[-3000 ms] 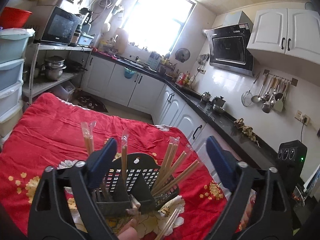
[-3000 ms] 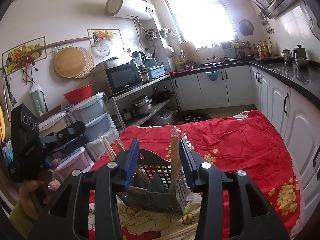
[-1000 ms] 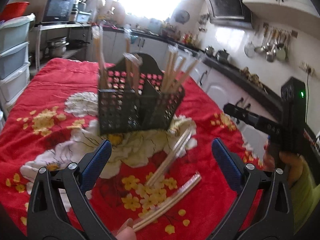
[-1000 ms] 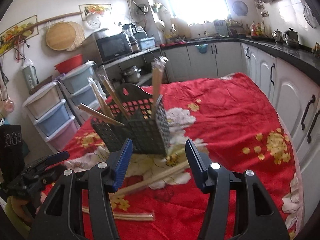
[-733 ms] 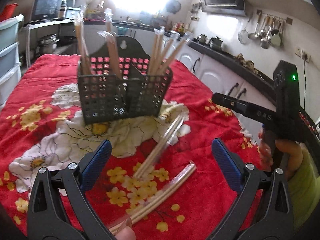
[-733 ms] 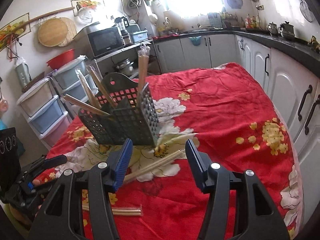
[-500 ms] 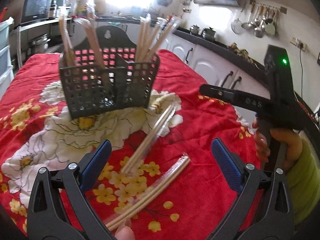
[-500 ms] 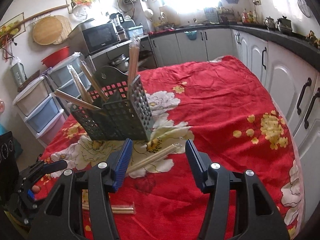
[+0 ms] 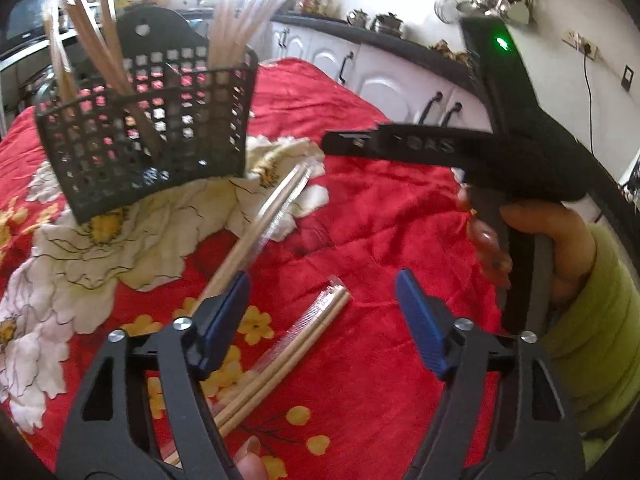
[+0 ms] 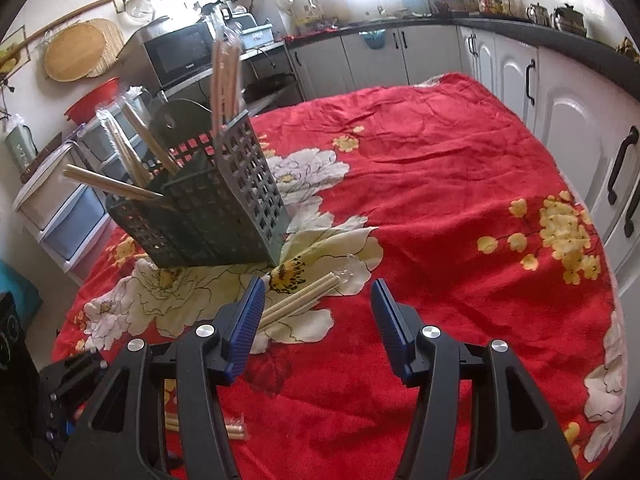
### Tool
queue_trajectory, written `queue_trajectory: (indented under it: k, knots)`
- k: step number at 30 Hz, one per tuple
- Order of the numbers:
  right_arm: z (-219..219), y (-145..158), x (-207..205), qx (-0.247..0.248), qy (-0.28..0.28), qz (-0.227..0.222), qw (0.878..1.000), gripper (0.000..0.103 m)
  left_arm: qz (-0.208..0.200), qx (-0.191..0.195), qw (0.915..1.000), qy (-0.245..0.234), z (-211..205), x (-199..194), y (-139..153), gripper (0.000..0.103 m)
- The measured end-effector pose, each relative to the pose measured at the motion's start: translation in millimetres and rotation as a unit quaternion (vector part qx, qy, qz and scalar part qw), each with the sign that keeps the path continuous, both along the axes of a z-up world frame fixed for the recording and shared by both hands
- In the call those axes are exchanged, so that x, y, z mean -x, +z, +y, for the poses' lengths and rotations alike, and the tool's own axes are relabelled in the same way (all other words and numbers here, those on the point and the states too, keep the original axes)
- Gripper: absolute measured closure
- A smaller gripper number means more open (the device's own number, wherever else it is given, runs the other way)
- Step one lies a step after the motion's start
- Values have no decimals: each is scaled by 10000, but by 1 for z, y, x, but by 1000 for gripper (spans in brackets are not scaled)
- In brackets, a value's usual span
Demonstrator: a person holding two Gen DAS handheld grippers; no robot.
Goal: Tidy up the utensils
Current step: 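Move both open tools down to the last chopsticks lying on the cloth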
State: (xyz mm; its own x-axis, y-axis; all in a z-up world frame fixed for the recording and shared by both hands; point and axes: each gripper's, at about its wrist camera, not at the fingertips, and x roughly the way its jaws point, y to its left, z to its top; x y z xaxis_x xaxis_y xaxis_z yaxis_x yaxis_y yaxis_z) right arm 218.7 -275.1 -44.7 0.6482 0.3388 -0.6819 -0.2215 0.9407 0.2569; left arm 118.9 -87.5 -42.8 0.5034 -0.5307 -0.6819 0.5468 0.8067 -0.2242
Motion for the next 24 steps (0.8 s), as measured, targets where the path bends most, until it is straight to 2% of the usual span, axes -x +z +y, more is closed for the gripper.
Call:
queue_trajectory:
  k: [7,13,17,22,24]
  knots:
    - [2,-19,-23,-85,-82,311,9994,51,346,-70,9989,-320,-13,-5,-18,48]
    - [4,-28,-36,-131,-121,436,9989,52,582,-154,9972,-449,-17,-8,-32,51]
    - [5,-36,-45,-142,-171,532,9983,56,600,-247,9969,-452,-16,-12,-35,61]
    - [2,-44,-54,-274,-288,659,9970,67,549,-501,9964,-418,-17,-18,-38,78]
    - [2,-45,-57,-301,-311,675,9968,70,507,-630,9957,-452,-17,-19,-38,80]
